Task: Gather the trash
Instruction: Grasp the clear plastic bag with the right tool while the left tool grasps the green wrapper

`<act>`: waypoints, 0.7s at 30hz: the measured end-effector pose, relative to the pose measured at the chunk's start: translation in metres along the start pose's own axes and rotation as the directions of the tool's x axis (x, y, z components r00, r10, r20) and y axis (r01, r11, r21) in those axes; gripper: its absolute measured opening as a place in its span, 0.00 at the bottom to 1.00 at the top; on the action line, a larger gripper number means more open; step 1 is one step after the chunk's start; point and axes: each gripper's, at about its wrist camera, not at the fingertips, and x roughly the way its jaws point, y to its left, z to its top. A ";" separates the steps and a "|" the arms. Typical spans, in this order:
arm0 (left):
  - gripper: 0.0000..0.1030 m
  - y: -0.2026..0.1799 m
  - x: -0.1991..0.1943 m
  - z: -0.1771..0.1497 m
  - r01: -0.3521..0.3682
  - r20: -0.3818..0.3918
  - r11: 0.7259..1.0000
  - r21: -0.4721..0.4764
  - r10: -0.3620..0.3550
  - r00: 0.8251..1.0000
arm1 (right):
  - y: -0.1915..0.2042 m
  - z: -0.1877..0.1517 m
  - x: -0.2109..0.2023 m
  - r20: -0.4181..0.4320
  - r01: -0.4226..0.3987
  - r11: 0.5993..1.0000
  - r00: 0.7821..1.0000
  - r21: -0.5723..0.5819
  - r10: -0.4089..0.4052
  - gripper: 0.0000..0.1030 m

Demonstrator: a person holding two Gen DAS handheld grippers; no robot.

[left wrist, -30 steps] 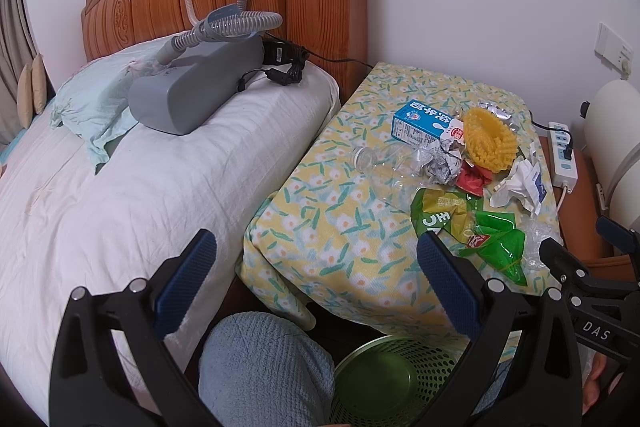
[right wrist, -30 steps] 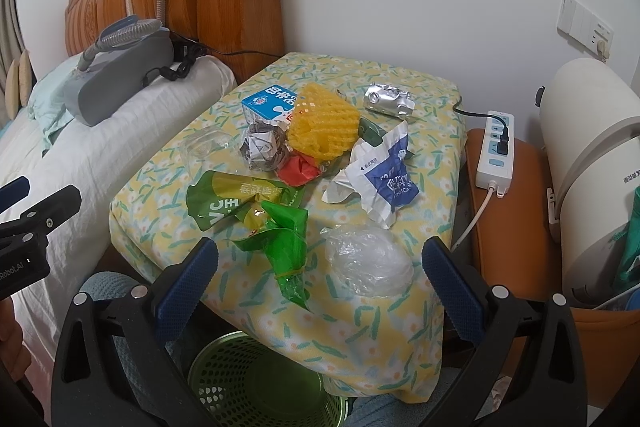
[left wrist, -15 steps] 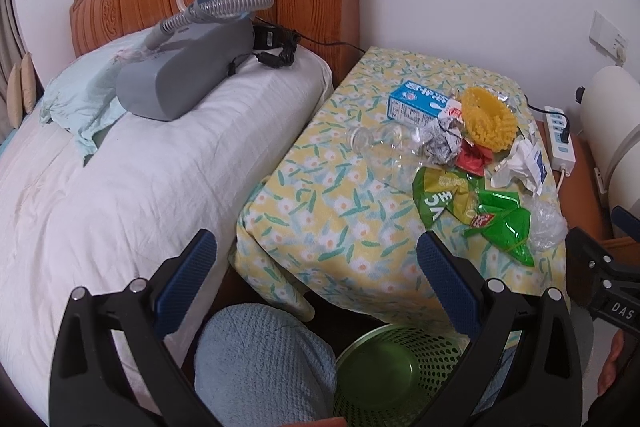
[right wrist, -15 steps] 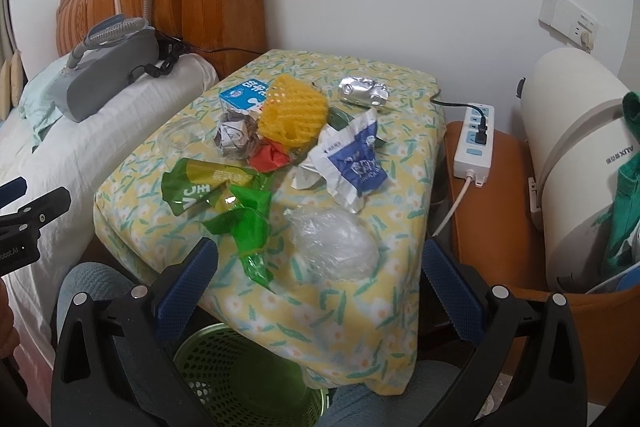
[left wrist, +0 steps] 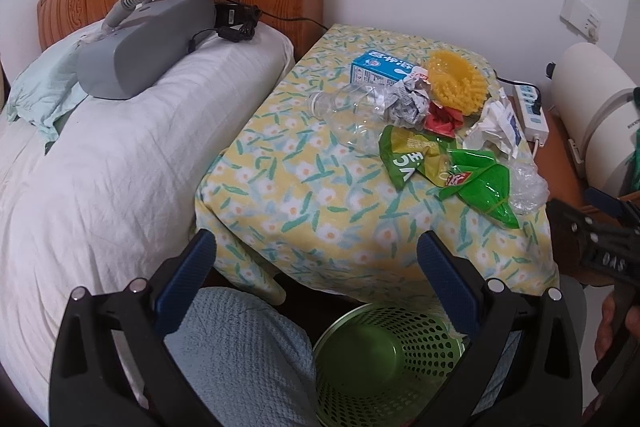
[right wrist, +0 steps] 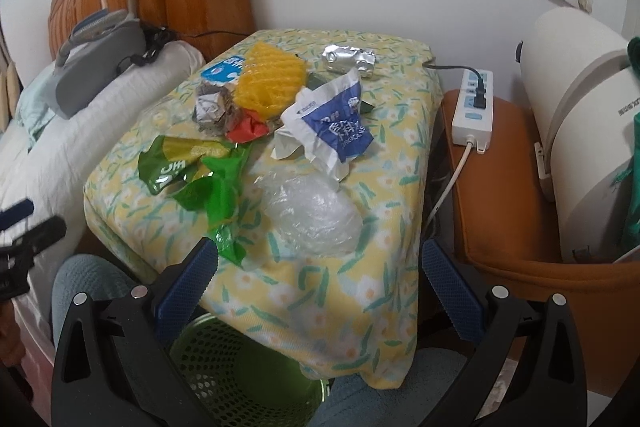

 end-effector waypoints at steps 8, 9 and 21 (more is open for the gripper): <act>0.94 -0.008 -0.002 -0.005 0.030 0.000 0.999 0.015 -0.030 1.000 | -0.010 0.013 0.032 -0.059 0.015 1.000 0.998 0.019 -0.014 0.90; 0.94 -0.010 -0.003 -0.006 0.030 0.005 0.999 0.021 -0.030 1.000 | -0.010 0.014 0.035 -0.064 0.016 1.000 0.998 0.017 -0.015 0.90; 0.94 -0.033 -0.008 -0.007 0.123 -0.022 0.992 0.031 -0.122 0.992 | -0.007 0.019 0.061 -0.107 -0.015 1.000 0.994 -0.008 0.014 0.51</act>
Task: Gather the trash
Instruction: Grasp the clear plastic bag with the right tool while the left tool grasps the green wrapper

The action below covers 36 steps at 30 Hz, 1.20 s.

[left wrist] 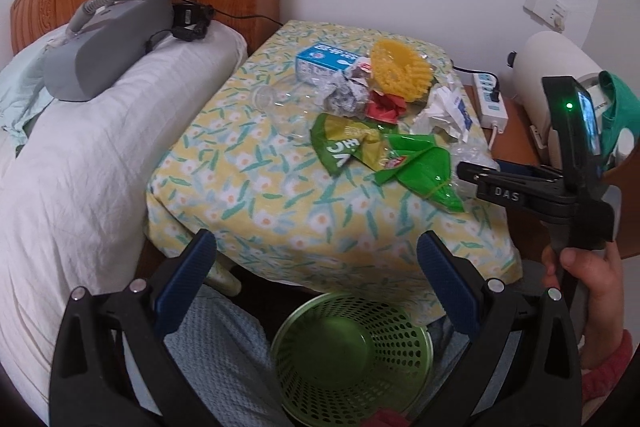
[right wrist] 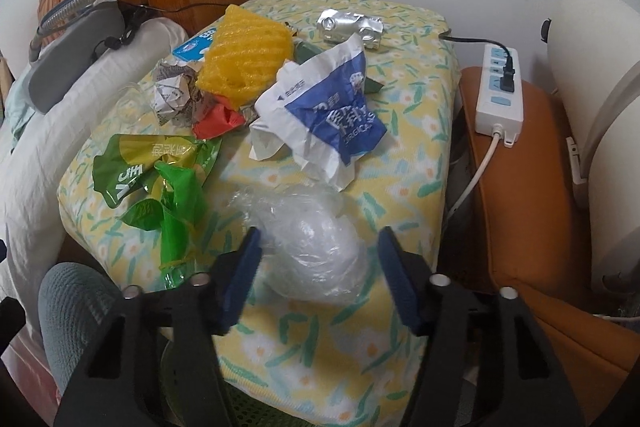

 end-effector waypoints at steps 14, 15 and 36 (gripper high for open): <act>0.94 -0.030 0.029 0.013 0.058 -0.075 0.997 -0.053 -0.062 0.995 | 0.004 -0.032 -0.046 0.085 0.023 0.999 0.996 -0.028 -0.020 0.37; 0.93 -0.035 0.032 0.016 0.060 -0.080 0.997 -0.047 -0.063 0.995 | 0.003 -0.037 -0.052 0.092 0.030 0.999 0.995 -0.027 -0.028 0.37; 0.47 -0.094 0.120 0.043 -0.013 -0.202 0.997 -0.072 -0.002 0.979 | -0.029 -0.094 -0.075 0.086 0.025 0.999 0.996 0.035 -0.028 0.37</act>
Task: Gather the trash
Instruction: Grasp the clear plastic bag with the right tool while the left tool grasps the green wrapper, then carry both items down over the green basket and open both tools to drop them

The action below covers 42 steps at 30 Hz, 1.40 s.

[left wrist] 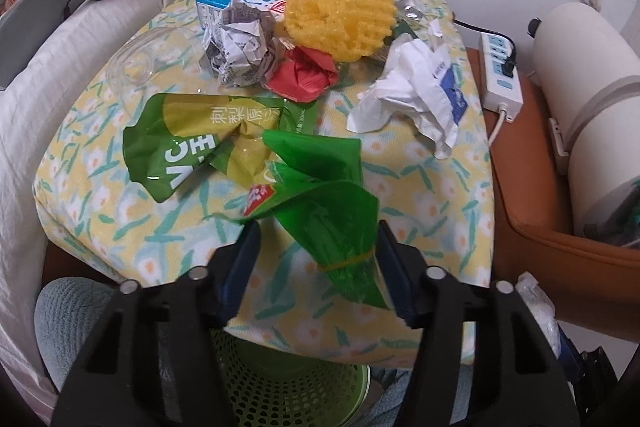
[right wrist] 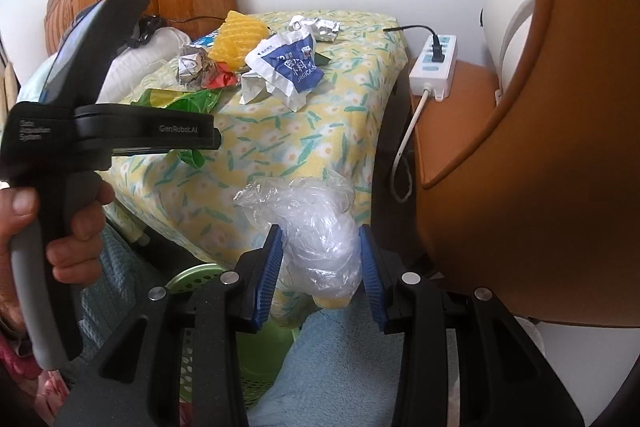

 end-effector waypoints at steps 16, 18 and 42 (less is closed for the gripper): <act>0.24 0.019 -0.015 -0.016 0.046 0.072 0.994 0.095 -0.053 0.996 | 0.004 -0.005 0.014 -0.033 -0.065 0.998 0.997 0.020 0.066 0.37; 0.24 0.021 -0.023 -0.021 0.042 0.091 0.991 0.129 -0.054 0.994 | 0.005 -0.005 0.013 -0.035 -0.074 0.997 0.997 0.026 0.075 0.37; 0.24 0.095 -0.092 -0.095 0.056 0.139 0.975 0.215 -0.087 0.986 | 0.107 -0.049 0.042 -0.314 -0.353 0.918 0.905 -0.180 0.287 0.40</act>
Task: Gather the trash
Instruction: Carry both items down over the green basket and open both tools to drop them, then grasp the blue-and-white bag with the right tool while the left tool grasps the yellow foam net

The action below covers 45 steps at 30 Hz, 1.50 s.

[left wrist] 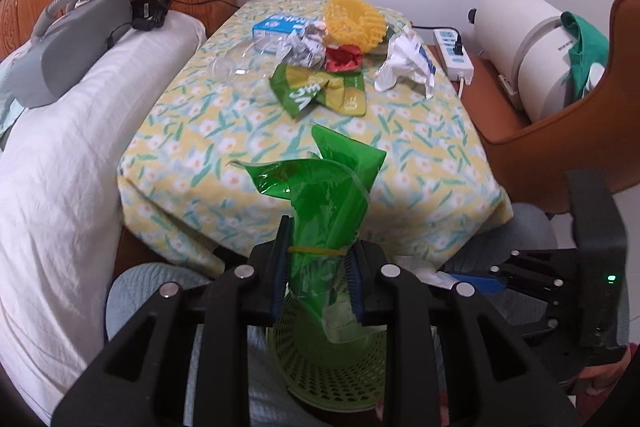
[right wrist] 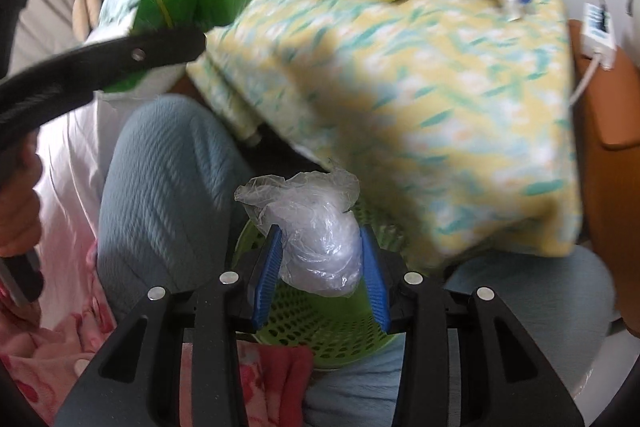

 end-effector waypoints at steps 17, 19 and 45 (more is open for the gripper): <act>0.24 -0.001 0.036 -0.057 0.061 -0.173 0.998 0.024 -0.056 0.983 | -0.027 0.013 -0.025 0.127 0.206 0.975 0.968 0.088 -0.217 0.93; 0.24 -0.006 0.041 -0.061 0.073 -0.189 0.997 0.033 -0.065 0.980 | -0.036 0.013 -0.028 0.139 0.212 0.970 0.964 0.118 -0.227 0.93; 0.89 0.011 0.032 -0.052 0.013 -0.121 1.000 -0.024 -0.016 0.993 | -0.042 0.007 -0.028 0.149 0.229 0.962 0.956 0.148 -0.251 0.97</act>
